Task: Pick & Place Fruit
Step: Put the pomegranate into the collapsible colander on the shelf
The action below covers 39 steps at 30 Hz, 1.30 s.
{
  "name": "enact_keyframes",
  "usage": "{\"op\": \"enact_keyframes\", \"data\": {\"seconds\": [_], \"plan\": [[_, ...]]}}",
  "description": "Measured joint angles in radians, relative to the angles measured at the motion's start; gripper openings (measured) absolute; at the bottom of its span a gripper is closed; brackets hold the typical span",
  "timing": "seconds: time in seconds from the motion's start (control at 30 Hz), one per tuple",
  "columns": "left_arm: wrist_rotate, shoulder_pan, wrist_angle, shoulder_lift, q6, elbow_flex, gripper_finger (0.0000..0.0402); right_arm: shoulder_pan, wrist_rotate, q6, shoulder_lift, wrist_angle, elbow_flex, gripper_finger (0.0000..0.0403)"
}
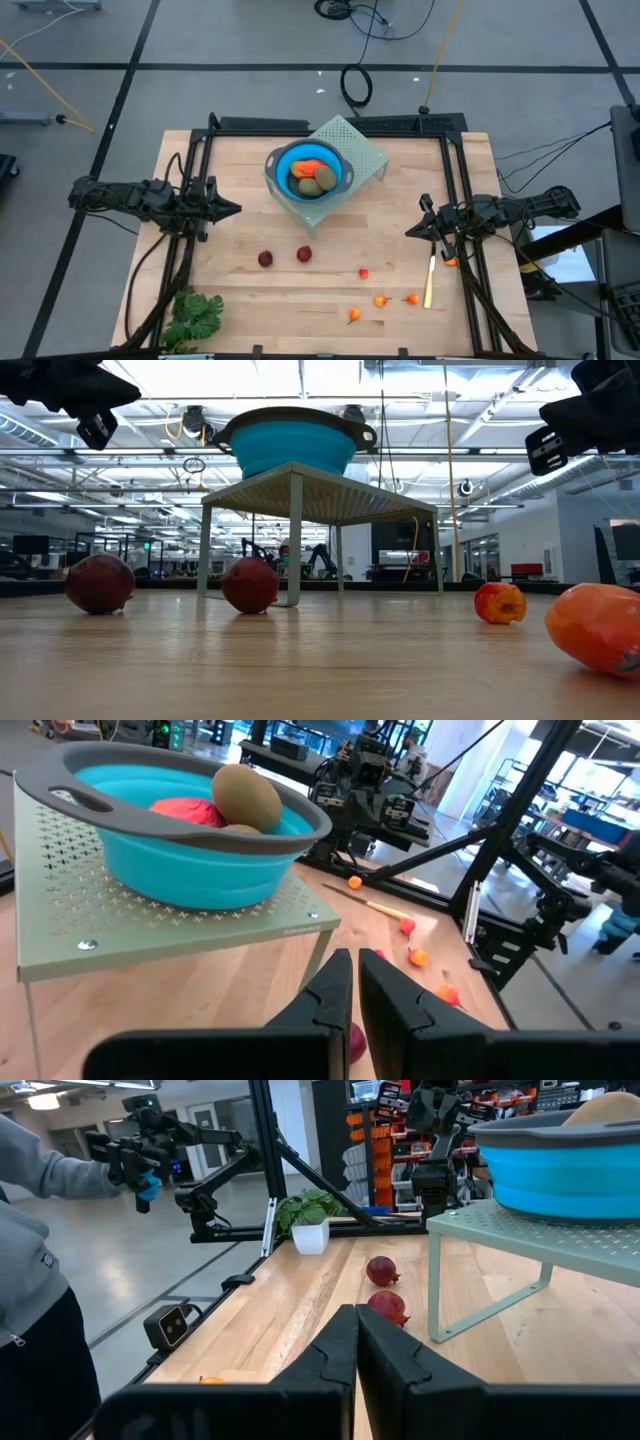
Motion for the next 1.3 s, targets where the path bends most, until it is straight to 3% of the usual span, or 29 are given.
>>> {"op": "enact_keyframes", "data": {"seconds": [0.2,0.57,0.93,1.3], "plan": [[0.009,0.0,0.001,0.044,-0.008,0.0,0.0021,0.0,0.0,0.0,0.0,0.0,0.0,0.0],[0.096,-0.02,0.079,0.244,-0.05,0.02,0.0002,0.0,0.0,0.0,0.0,0.0,0.0,0.0],[-0.009,-0.12,-0.062,0.529,-0.062,0.259,0.0001,0.0,0.0,0.0,0.0,0.0,0.0,0.0],[-0.026,-0.209,-0.284,0.772,-0.239,0.468,0.0001,0.0,-0.001,-0.063,0.0,-0.034,0.0,0.0]]}}
